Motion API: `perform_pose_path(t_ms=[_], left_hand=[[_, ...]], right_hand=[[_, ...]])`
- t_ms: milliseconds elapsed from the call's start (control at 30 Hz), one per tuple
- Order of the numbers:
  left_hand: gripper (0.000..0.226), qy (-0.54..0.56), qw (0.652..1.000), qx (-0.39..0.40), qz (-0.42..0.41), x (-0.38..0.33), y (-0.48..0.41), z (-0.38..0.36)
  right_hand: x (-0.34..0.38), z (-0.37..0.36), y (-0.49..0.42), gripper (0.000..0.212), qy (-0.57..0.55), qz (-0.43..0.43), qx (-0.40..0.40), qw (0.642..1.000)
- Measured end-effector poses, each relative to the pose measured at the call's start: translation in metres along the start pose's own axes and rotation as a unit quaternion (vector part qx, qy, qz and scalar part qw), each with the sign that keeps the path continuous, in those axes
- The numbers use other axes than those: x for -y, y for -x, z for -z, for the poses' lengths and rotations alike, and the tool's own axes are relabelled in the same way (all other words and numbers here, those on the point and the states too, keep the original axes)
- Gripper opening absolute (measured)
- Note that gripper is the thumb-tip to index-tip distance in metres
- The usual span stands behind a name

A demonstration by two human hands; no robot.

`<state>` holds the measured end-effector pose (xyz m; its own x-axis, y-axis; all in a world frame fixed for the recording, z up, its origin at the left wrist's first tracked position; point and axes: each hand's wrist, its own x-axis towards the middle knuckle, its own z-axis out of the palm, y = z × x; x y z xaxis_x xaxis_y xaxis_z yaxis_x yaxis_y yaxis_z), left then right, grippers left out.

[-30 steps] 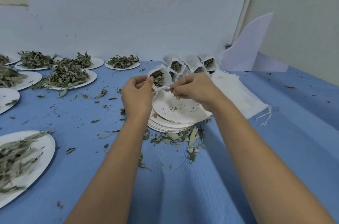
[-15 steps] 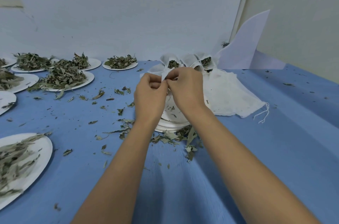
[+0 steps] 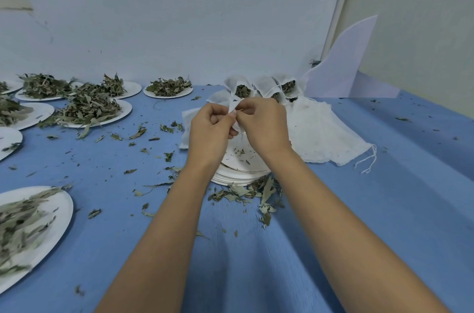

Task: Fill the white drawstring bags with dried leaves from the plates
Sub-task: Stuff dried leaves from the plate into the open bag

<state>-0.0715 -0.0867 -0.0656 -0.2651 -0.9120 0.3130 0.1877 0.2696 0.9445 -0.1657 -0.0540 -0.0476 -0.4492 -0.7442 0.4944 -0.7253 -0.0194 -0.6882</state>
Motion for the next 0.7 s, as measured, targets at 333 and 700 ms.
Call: perform_pose_path(t_ms=[333,700], left_hand=[[0.011,-0.017,0.999,-0.05,0.006,0.002,-0.005,-0.002],[0.005,0.067,0.988,-0.131,0.041,-0.001,-0.009,0.0]], right_hand=[[0.007,0.006,-0.004,0.015,-0.116,-0.057,0.023,0.991],[-0.002,0.017,-0.016,0.026,-0.54,-0.174,-0.025,0.823]])
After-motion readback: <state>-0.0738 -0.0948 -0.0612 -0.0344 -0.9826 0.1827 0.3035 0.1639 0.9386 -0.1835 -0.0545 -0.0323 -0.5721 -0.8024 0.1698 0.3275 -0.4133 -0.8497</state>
